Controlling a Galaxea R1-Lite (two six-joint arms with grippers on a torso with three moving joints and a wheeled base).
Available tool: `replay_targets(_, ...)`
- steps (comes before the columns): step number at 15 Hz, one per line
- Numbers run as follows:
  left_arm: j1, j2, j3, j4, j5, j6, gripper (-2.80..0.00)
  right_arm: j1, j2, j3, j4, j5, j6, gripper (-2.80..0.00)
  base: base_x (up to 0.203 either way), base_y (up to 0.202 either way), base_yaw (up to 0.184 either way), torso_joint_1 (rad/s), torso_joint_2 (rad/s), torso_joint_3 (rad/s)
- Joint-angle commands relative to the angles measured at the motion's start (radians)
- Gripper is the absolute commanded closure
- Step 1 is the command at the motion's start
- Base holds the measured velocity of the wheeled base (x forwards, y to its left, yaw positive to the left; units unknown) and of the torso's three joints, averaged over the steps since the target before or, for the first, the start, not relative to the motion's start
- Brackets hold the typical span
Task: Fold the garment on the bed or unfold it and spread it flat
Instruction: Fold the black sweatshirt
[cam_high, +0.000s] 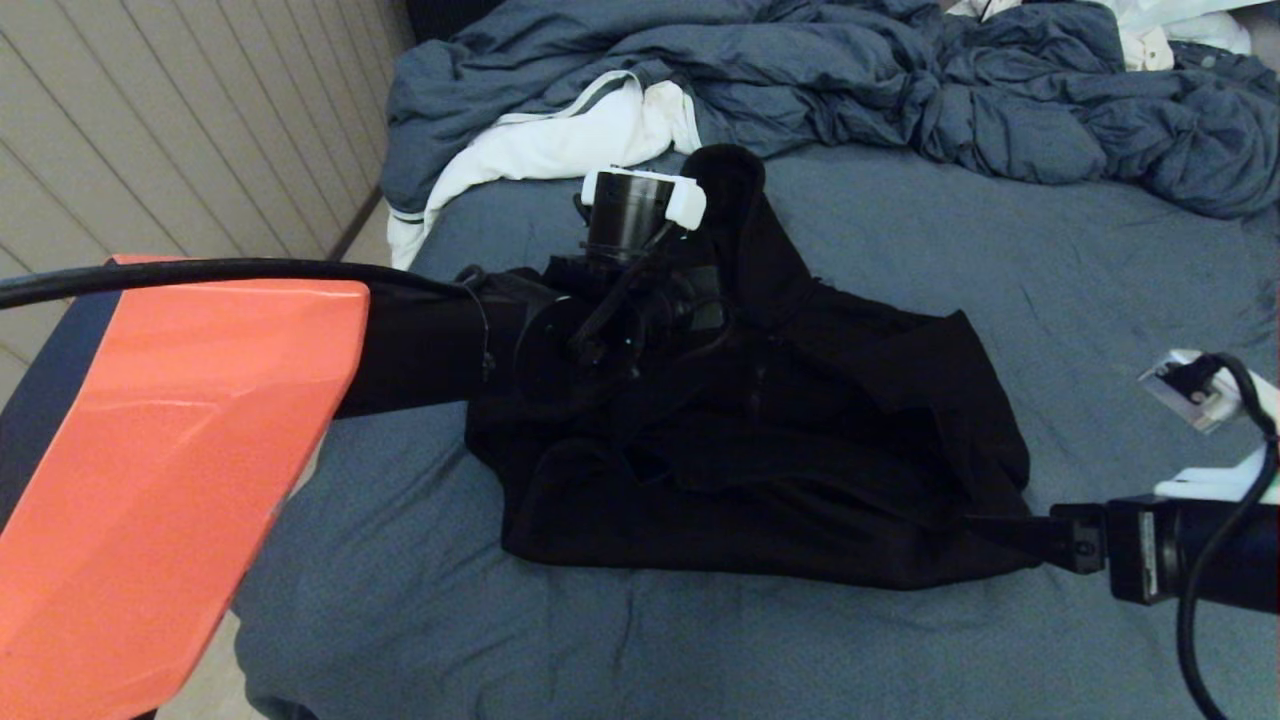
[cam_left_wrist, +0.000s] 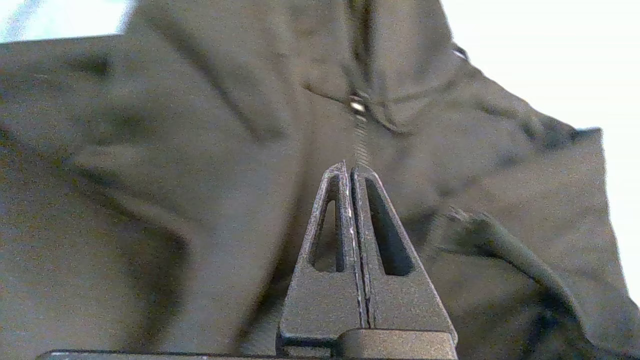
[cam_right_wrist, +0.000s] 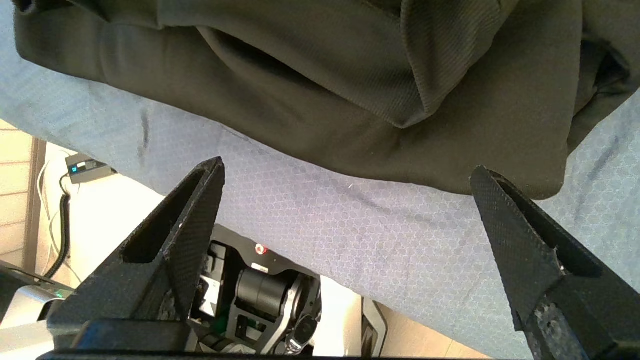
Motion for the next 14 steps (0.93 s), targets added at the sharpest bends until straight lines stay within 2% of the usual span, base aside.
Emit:
replay_targets(1, 0.014, -0.009, 0.003, -0.001, 0.003, -0.007, 0.0, 0.0, -0.017, -0.001, 0.0, 0.001, -0.001, -2.8, 0.0, 0.0, 0.0, 0.0, 0.0, 0.0)
replay_targets(5, 0.061, -0.062, 0.02, 0.017, 0.028, -0.023, 0.0, 0.003, 0.009, -0.065, -0.001, 0.002, -0.004, -2.8, 0.0, 0.0, 0.0, 0.0, 0.0, 0.0)
replay_targets(7, 0.114, -0.127, 0.098, 0.017, 0.034, -0.047, 0.0, 0.012, 0.095, -0.115, 0.0, 0.007, -0.008, -2.8, 0.0, 0.0, 0.0, 0.0, 0.0, 0.0)
replay_targets(8, 0.133, -0.166, 0.16, 0.014, 0.032, -0.056, 0.0, 0.045, 0.131, -0.119, 0.002, 0.027, -0.009, -2.8, 0.0, 0.0, 0.0, 0.0, 0.0, 0.0)
replay_targets(10, 0.17, -0.267, 0.309, 0.0, 0.023, -0.066, 0.0, 0.201, 0.159, -0.032, 0.001, 0.094, -0.016, -2.8, 0.0, 0.0, 0.0, 0.0, 0.0, 0.0)
replay_targets(12, 0.194, -0.365, 0.438, -0.022, 0.018, -0.071, 0.0, 0.447, 0.179, 0.081, -0.002, 0.128, -0.02, -2.8, 0.0, 0.0, 0.0, 0.0, 0.0, 0.0)
replay_targets(14, 0.202, -0.444, 0.541, -0.034, 0.016, -0.073, 0.0, 0.691, 0.218, 0.192, -0.031, 0.128, -0.005, -2.8, 0.0, 0.0, 0.0, 0.0, 0.0, 0.0)
